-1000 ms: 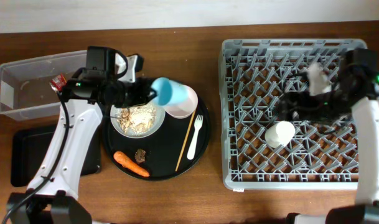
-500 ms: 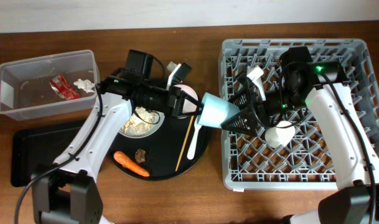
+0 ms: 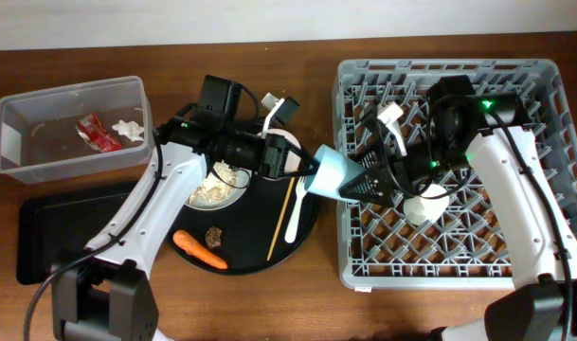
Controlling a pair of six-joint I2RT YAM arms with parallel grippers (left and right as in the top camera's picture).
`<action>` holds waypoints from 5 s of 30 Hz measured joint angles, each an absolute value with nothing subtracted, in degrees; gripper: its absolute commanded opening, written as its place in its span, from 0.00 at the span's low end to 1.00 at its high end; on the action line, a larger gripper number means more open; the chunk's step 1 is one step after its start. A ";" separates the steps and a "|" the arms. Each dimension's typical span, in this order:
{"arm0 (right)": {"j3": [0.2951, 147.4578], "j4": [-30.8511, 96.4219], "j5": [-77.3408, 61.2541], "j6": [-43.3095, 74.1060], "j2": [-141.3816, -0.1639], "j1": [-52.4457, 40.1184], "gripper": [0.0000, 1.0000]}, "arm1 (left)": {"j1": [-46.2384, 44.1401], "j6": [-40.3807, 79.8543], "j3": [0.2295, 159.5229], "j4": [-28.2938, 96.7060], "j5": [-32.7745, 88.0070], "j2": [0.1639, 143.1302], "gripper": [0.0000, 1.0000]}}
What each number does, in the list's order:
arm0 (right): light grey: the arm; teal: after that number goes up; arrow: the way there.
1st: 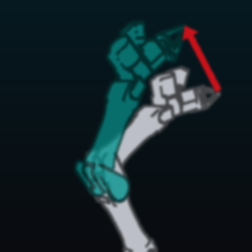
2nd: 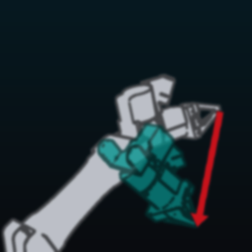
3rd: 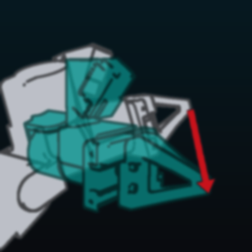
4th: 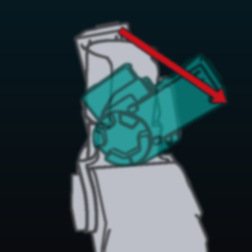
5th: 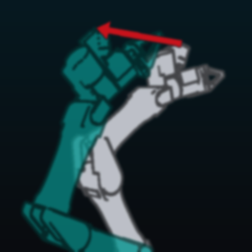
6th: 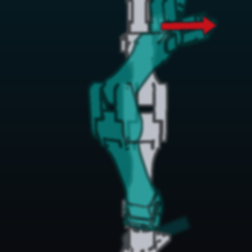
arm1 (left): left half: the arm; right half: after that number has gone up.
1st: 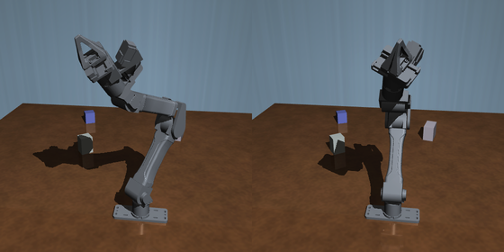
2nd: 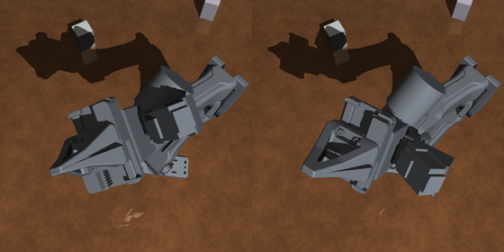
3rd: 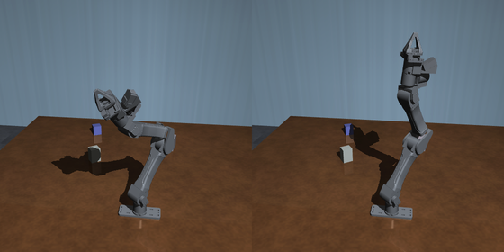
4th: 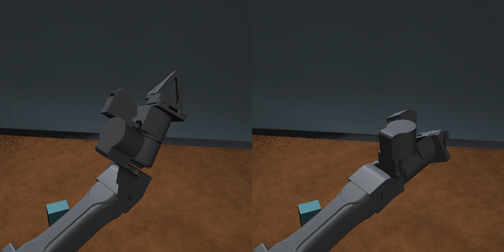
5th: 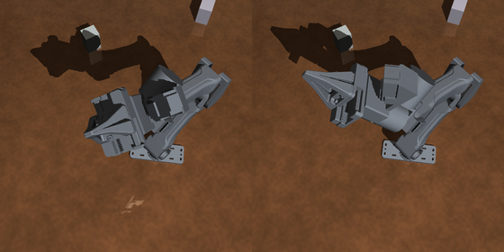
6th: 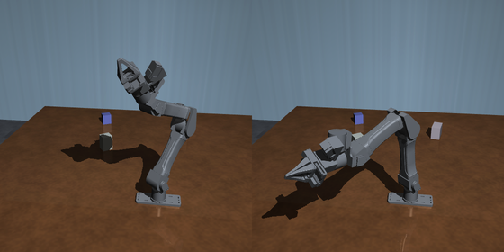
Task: Sort waste into correct bins and load items into the dishwasher rack
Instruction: 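Hand the blue cup from the left gripper to the right gripper, then place the blue cup upside down in the rack with the right gripper, then grasp the pink bowl from the tray with the right gripper, then place the pink bowl upright in the rack's back right corner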
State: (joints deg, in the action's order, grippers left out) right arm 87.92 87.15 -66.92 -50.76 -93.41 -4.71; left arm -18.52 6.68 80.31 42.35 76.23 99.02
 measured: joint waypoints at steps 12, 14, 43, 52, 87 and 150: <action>87.92 87.61 -57.60 -46.19 -93.41 -4.54 0.29 | -18.04 6.50 80.31 43.64 69.87 99.02 0.29; 87.92 87.64 -49.58 -37.78 -93.41 -1.45 0.28 | -16.73 6.46 80.40 48.84 61.56 99.02 0.30; 80.51 79.55 -7.75 3.33 -94.04 25.36 1.00 | -6.98 5.56 80.36 60.69 34.48 99.02 0.30; 80.58 78.24 -14.15 3.22 -93.49 25.36 0.98 | -6.98 5.54 80.36 60.95 34.46 99.02 0.30; 104.47 47.88 -7.51 7.22 -126.58 -26.89 0.56 | 3.36 19.35 80.36 68.58 5.28 98.78 0.41; 113.60 67.11 25.63 25.78 -116.77 12.93 0.34 | 3.36 19.35 80.36 68.36 5.26 98.78 0.42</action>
